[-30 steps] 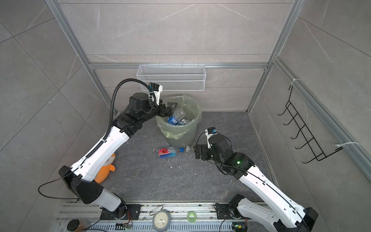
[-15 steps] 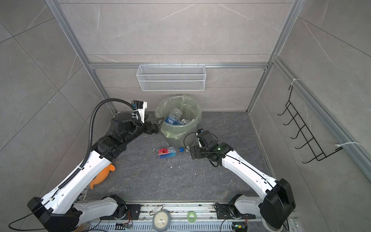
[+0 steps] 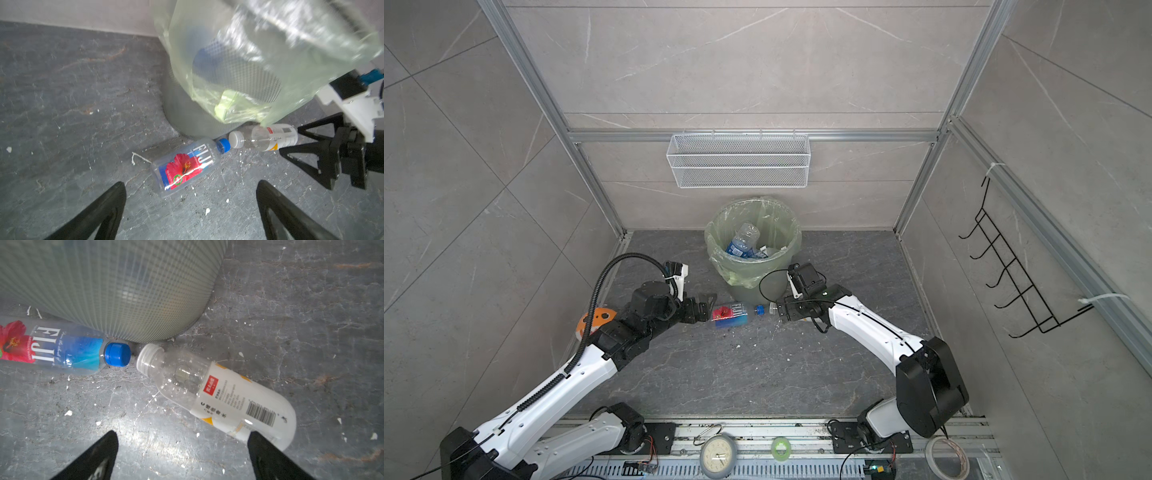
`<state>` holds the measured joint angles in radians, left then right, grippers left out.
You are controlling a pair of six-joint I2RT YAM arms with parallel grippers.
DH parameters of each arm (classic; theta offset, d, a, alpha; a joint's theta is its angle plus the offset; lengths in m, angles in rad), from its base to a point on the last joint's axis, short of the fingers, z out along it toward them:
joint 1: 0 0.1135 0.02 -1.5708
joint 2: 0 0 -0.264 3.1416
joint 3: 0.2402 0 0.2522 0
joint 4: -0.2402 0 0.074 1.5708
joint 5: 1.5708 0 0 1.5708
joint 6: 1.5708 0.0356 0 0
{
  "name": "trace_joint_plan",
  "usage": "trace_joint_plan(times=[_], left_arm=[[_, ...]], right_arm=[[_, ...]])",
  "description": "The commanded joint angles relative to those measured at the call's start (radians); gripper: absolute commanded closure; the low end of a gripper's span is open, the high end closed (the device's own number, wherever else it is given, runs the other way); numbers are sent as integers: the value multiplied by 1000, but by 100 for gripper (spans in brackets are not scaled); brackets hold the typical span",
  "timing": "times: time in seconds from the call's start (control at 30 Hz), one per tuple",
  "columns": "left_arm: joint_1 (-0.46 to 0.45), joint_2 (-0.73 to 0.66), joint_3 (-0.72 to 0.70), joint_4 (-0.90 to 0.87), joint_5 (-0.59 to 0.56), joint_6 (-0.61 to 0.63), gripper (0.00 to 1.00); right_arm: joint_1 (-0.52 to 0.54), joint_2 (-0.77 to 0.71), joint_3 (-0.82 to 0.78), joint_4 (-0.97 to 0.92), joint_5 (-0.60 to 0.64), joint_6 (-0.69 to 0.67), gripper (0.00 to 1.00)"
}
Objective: Throw the plastic bottles in the bin
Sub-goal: Pick up the plastic bottle from the center of the table.
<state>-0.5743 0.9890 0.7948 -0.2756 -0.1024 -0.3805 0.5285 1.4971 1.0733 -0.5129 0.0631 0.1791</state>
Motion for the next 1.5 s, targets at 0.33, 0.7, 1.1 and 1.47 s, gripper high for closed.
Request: trace_joint_plan(times=[0.33, 0.7, 1.1, 1.47], left_arm=[[14, -25, -134, 104, 39, -67, 0], [17, -9, -165, 128, 63, -67, 0], [21, 14, -185, 165, 88, -76, 0], [22, 26, -208, 184, 98, -87, 0]], right_arm=[[-85, 109, 30, 120, -78, -82, 0], [-129, 158, 53, 50, -203, -30, 0], [-68, 61, -23, -29, -203, 15, 0], [80, 75, -84, -48, -59, 52, 0]])
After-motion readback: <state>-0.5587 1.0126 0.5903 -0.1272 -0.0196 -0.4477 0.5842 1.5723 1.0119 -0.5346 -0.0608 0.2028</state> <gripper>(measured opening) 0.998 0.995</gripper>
